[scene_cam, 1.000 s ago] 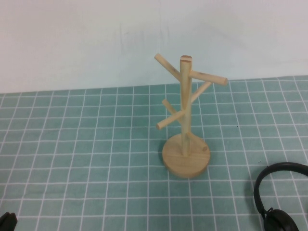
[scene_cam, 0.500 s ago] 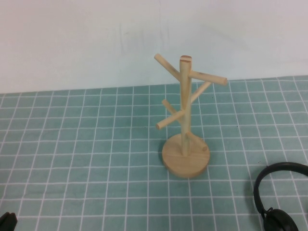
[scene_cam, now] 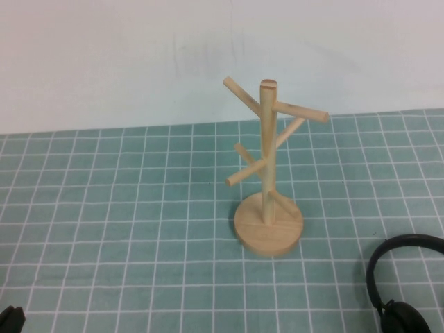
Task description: Take out the headphones from the headphone stand
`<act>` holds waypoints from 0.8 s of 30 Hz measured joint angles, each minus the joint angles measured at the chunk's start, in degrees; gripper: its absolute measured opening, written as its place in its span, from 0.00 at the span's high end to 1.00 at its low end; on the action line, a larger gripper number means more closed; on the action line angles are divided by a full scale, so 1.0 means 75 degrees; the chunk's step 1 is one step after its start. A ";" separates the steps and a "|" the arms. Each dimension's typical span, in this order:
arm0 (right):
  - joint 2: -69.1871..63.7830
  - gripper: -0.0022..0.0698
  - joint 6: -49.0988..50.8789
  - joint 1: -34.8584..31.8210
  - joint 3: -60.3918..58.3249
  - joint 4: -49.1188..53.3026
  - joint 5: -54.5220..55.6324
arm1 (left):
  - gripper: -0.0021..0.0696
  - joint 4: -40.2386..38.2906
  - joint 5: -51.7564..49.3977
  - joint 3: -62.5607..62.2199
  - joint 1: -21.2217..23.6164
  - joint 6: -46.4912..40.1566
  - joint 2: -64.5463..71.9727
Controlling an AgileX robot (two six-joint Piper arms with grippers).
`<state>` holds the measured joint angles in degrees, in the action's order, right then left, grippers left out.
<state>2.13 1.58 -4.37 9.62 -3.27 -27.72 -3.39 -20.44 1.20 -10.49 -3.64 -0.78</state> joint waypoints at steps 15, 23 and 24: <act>0.0016 0.98 0.0064 0.1060 -0.1448 0.0553 0.0664 | 0.98 0.0000 0.0000 0.0000 0.0000 0.0000 0.0000; 0.0016 0.98 0.1403 0.0704 -0.1425 0.1837 0.0675 | 0.98 0.0000 0.0000 0.0000 0.0000 0.0000 0.0000; 0.0016 0.98 0.1537 0.0641 -0.1425 0.1849 0.0675 | 0.98 0.0000 0.0000 0.0000 0.0000 0.0000 0.0000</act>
<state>2.25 13.10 0.43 -1.07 10.60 -22.66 -3.39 -20.44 1.20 -10.49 -3.64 -0.78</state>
